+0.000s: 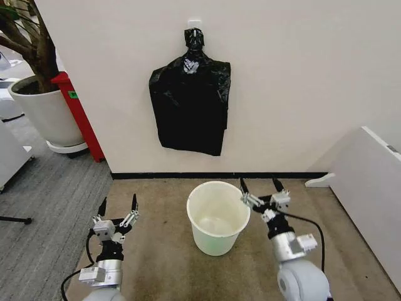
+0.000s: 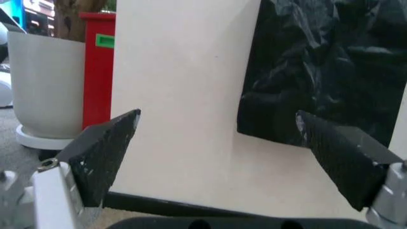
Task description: Place the garbage bag over the trash bin.
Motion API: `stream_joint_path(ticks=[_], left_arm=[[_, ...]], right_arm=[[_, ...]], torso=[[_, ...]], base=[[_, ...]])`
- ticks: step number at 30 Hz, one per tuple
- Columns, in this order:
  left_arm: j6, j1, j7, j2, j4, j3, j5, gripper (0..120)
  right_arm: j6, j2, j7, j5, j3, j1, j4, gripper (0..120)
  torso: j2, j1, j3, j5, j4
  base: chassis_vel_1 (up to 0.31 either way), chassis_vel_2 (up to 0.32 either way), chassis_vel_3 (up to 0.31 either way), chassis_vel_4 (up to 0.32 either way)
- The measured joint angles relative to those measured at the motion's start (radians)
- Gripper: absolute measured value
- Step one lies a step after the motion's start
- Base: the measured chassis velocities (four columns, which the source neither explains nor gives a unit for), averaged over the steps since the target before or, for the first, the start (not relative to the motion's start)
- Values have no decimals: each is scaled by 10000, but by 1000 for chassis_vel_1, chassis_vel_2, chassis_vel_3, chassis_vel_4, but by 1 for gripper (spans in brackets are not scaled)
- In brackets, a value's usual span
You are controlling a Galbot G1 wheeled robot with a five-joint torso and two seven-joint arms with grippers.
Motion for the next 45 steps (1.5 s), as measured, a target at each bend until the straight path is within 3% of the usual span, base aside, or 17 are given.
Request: stream_joint_path(ticks=[3,5,7,16,17,21,35,45], left_arm=[[-57,15,-25,25,5,2,-8,96],[-74,78,-25,57,8,-9,85,96],[-74,85,-23,57,11,-10,105,96],[-391,62,242,-485,411,128,598,96],[-391,62,242,-485,411,128,598,96],[-585,59,428,-493,486,35,669,97],[-596,-4,340,-633,688,88,799,97],[-612,-103,334,-676,797,85,809,97]], right_arm=[[-134,-399,253,497,-288,423,-128,100],[-297,-1111,458,1052,-890,1223,-407,100],[-311,-1174,466,1104,-955,1325,-439,100],[-1020,-2024,1111,3102,-2910,4611,-1811,100],[-1020,-2024,1111,3102,-2910,4611,-1811,100],[-1421,-1920,1713,3884,-3803,6764,-2737,100],[-2220,-1164,2928,5205,-5289,9702,-3945,100],[-2375,-790,3180,5802,-5607,11611,-5130,100]], torso=[[0,0,0,-1,0],[-1,1,0,0,1],[0,1,1,-1,1],[-1,2,1,-2,1],[-1,2,1,-2,1],[-2,1,1,-1,2],[-2,1,0,-1,1],[-1,1,0,-3,1]], base=[[0,0,0,0],[0,0,0,0],[0,0,0,0],[0,0,0,0],[0,0,0,0],[0,0,0,0],[0,0,0,0],[0,0,0,0]])
